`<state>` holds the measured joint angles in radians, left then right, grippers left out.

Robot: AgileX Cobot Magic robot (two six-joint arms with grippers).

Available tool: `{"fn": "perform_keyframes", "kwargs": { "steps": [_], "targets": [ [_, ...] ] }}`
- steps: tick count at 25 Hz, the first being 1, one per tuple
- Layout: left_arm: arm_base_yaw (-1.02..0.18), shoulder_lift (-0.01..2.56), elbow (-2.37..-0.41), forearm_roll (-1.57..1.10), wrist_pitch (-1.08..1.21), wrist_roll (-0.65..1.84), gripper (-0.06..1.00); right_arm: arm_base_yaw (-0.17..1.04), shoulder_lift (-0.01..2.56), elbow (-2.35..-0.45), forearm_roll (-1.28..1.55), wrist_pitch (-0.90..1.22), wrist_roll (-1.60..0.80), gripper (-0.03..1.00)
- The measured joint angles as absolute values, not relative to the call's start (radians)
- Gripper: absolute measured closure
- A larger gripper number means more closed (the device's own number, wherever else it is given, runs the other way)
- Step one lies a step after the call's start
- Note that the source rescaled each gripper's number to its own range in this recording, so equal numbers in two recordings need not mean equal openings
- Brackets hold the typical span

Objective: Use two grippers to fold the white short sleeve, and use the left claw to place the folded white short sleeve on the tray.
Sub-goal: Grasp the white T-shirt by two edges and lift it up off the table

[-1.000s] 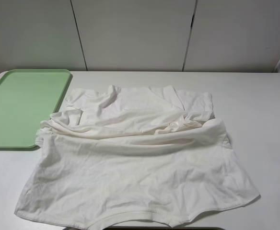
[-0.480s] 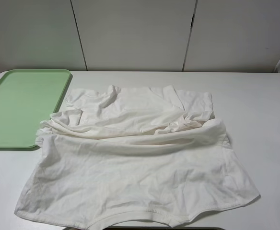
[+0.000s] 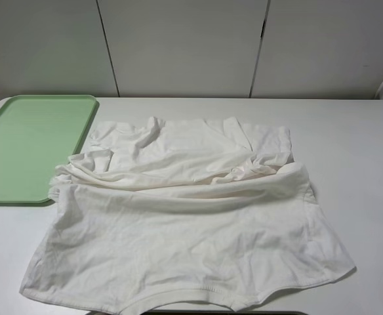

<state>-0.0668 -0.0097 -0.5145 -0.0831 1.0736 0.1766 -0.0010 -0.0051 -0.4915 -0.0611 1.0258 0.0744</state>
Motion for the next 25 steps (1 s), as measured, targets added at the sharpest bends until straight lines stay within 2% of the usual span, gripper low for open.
{"fn": "perform_keyframes", "kwargs": {
  "steps": [19,25],
  "targets": [
    [-0.067,-0.010,-0.514,-0.083,1.073,0.177,-0.05,-0.001,0.001,-0.492,-0.061,1.026,0.074,-0.03],
    [-0.067,0.138,-0.578,-0.087,1.078,0.177,-0.05,-0.001,0.181,-0.573,-0.046,1.004,0.071,-0.03]
  ]
}}
